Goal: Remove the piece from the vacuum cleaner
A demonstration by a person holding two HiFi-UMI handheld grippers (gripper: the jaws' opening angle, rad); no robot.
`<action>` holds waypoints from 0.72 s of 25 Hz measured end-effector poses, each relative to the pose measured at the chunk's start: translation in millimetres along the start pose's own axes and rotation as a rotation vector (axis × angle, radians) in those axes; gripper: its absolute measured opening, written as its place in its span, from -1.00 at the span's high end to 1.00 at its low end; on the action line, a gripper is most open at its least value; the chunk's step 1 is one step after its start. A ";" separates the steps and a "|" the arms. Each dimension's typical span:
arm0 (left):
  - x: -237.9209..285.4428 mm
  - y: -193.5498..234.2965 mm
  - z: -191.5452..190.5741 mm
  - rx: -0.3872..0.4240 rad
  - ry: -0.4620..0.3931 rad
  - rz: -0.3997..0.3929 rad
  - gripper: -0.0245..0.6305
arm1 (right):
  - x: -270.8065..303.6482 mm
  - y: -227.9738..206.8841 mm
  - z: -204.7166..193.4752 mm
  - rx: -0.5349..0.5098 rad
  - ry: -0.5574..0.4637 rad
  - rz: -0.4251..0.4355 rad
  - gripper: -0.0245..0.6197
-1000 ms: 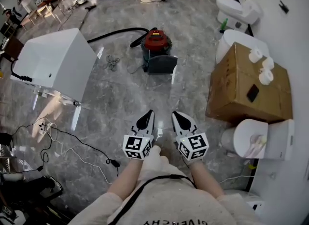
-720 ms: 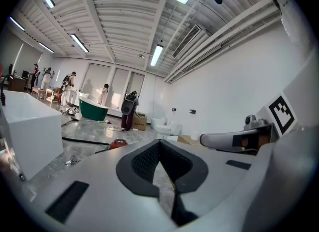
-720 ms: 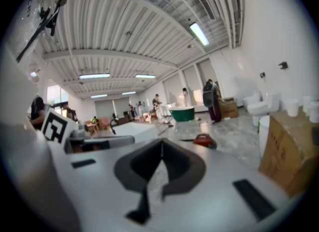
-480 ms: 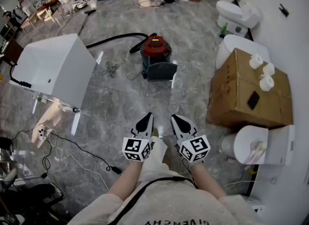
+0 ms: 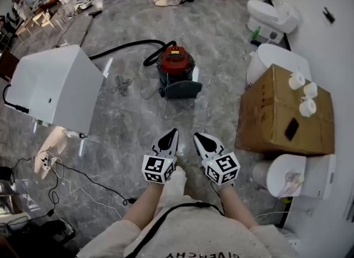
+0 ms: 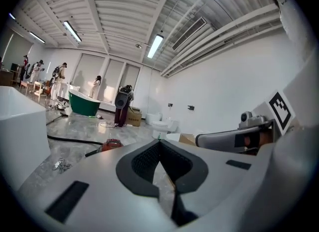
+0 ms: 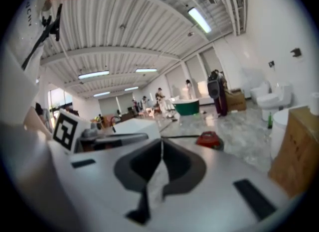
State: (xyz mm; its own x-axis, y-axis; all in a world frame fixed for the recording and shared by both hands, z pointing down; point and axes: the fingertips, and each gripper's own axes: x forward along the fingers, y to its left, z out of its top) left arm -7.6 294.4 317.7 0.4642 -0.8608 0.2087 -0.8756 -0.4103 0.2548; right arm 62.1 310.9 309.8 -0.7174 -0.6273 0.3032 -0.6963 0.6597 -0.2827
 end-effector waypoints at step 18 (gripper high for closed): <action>99.1 69.5 -2.2 -0.066 0.075 -0.067 0.86 | 105.1 -63.9 15.0 0.016 0.058 -0.017 0.88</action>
State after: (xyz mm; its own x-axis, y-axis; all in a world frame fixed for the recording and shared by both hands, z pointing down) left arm -22.1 181.2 358.2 0.5324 -0.8062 0.2582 -0.8325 -0.4434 0.3321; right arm 30.8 196.6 346.1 -0.7030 -0.6129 0.3607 -0.7092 0.6422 -0.2911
